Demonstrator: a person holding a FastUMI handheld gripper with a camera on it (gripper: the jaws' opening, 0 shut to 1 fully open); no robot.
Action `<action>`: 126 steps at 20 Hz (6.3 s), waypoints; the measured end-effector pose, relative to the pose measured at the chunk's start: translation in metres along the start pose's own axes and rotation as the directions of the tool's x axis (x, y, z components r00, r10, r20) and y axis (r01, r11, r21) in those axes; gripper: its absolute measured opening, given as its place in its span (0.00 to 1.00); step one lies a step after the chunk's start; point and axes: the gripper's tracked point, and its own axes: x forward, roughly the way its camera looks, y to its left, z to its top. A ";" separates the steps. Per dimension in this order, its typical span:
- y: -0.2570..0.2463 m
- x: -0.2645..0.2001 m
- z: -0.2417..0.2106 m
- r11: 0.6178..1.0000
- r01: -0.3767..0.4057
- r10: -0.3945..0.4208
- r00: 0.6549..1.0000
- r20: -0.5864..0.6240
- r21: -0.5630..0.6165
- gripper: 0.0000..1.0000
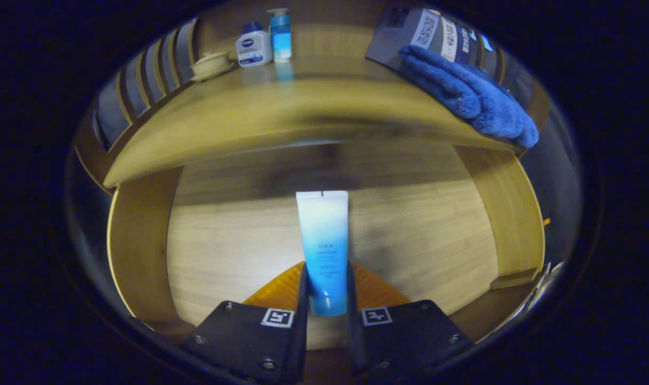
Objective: Pull open the drawer, take out the items inside it, and place them on the countertop above the cabinet.
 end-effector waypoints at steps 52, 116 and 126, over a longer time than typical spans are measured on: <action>0.023 -0.134 0.174 0.995 -0.084 0.097 0.770 0.630 -0.051 0.85; -0.020 -0.109 -0.016 0.976 -0.219 0.152 0.672 0.725 -0.002 0.89; -0.010 -0.079 0.023 0.975 -0.220 0.164 0.680 0.715 -0.015 0.89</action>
